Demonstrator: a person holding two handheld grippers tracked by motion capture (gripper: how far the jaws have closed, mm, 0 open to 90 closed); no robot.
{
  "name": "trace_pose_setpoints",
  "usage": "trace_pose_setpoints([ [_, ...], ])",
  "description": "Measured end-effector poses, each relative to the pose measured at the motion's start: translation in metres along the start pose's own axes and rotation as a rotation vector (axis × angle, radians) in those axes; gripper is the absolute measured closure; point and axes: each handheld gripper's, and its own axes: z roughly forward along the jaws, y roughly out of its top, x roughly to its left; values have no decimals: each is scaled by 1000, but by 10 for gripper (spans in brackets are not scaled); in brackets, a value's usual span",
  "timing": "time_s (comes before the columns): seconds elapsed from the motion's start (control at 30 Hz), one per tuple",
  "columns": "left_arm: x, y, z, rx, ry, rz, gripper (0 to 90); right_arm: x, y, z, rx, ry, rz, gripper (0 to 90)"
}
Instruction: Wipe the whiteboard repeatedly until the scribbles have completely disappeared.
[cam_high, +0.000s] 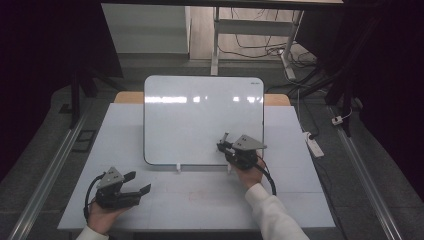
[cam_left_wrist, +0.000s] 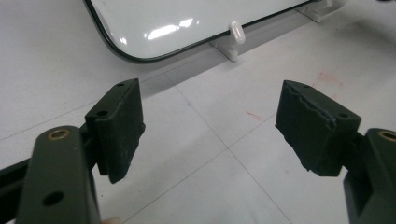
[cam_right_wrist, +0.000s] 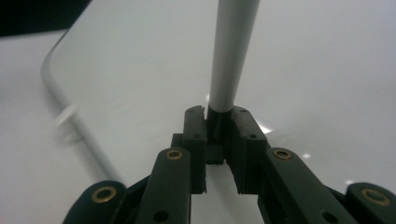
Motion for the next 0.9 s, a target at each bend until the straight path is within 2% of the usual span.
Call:
trace_pose_setpoints([
  [0.03, 0, 0, 1, 1, -1, -1, 242, 7, -3, 3, 19, 32, -29, 775],
  [0.07, 0, 0, 1, 3, -2, 1, 242, 12, -4, 4, 33, 41, -65, 775],
  [0.1, 0, 0, 1, 3, -2, 4, 242, 12, -4, 4, 34, 38, -80, 775],
  [0.2, -1, 0, -2, -4, 0, 3, 242, -2, -3, 0, -31, -10, -8, 776],
  [0.23, -1, 0, -2, -6, 1, 1, 242, -5, -3, -1, -38, -9, 9, 776],
  [0.3, 0, 0, -2, -5, 1, 0, 241, 0, -4, -1, -30, -8, -5, 775],
  [0.37, 1, 0, 0, -1, -2, -1, 241, 6, -6, 1, -1, 29, -42, 775],
  [0.4, 1, 0, 0, -1, -2, 1, 241, 6, -7, 0, 3, 31, -50, 775],
  [0.43, 0, 0, 0, 0, -1, 4, 241, 3, -7, 0, -1, 34, -38, 776],
  [0.5, 0, 0, -1, -2, 0, 4, 242, -4, -6, -3, -40, -6, 3, 776],
  [0.57, 0, 0, -1, -3, -2, 3, 242, -4, -5, -2, -50, -22, 14, 776],
  [0.67, 0, 0, 1, 3, -2, 3, 241, 11, -5, 6, -8, 46, -31, 775],
  [0.7, 0, 0, 1, 2, -2, 3, 241, 15, -6, 9, 4, 58, -57, 776],
  [0.73, 0, 0, 0, 2, -1, 4, 241, 15, -5, 9, 7, 60, -61, 776],
  [0.77, 0, 0, -1, 0, -2, 4, 241, 11, -4, 9, -6, 65, -43, 776],
  [0.83, 0, -1, -1, -4, 1, 0, 241, 2, -2, 6, -42, 15, -2, 776],
  [0.87, 1, -1, -2, -5, 0, -2, 242, 0, -1, 5, -47, 9, 21, 776],
  [0.9, 1, 0, -1, -5, -1, -2, 241, 1, -1, 5, -47, 7, 21, 776],
])
